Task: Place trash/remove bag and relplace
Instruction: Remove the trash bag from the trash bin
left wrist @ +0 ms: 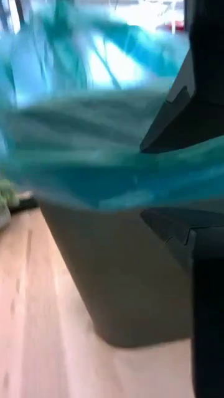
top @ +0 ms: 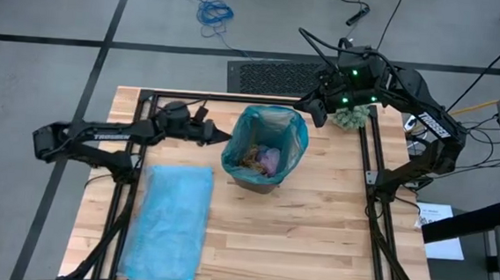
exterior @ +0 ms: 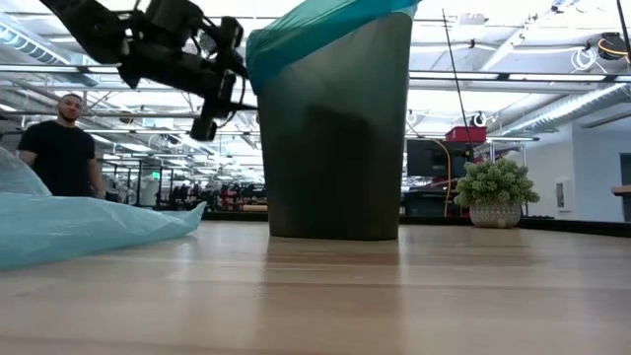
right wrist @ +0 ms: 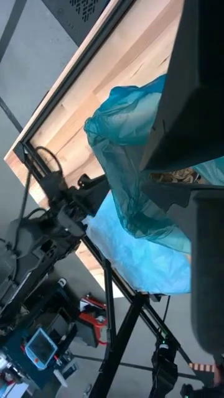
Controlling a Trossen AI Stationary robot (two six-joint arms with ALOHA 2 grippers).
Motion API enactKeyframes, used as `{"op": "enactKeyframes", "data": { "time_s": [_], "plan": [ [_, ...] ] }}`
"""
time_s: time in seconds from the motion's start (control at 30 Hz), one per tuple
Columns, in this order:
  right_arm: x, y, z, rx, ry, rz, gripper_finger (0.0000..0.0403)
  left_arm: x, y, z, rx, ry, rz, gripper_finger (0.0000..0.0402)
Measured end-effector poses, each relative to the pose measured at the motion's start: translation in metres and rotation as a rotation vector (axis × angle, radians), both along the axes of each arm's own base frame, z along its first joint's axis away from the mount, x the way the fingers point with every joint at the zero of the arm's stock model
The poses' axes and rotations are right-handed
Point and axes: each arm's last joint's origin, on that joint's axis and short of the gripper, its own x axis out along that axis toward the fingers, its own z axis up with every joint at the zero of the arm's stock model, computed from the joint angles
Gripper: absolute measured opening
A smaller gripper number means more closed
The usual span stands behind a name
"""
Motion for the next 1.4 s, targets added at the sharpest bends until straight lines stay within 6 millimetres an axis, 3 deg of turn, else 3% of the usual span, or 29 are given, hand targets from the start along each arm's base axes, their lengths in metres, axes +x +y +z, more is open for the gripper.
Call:
{"op": "enactKeyframes", "data": {
  "time_s": [0.13,0.33,0.53,0.8,1.17,1.27,1.4],
  "plan": [
    [0.0,0.0,0.0,0.0,0.0,0.0,0.0029,0.004,0.001,-0.006,-0.035,0.009,-0.013,0.0123],
    [0.0,0.0,0.0,0.0,0.0,0.0,0.0029,0.006,0.002,0.012,0.04,-0.155,-0.018,0.0011],
    [0.0,0.0,0.0,-0.016,0.002,0.011,0.0029,0.004,0.001,0.04,0.064,-0.277,-0.015,0.0002],
    [0.0,0.0,0.0,-0.062,0.006,0.04,0.0029,-0.003,-0.002,0.108,0.198,-0.419,-0.02,0.0001],
    [0.001,-0.001,-0.001,-0.075,0.011,0.041,0.004,-0.028,-0.014,0.211,0.613,-0.108,-0.105,0.0],
    [0.004,-0.005,-0.003,-0.07,0.023,0.033,0.0062,-0.037,-0.017,0.222,0.614,-0.048,-0.083,0.0],
    [0.012,-0.013,-0.015,0.009,0.091,-0.013,0.0105,-0.046,-0.02,0.208,0.498,0.156,-0.083,0.0]
  ]
}}
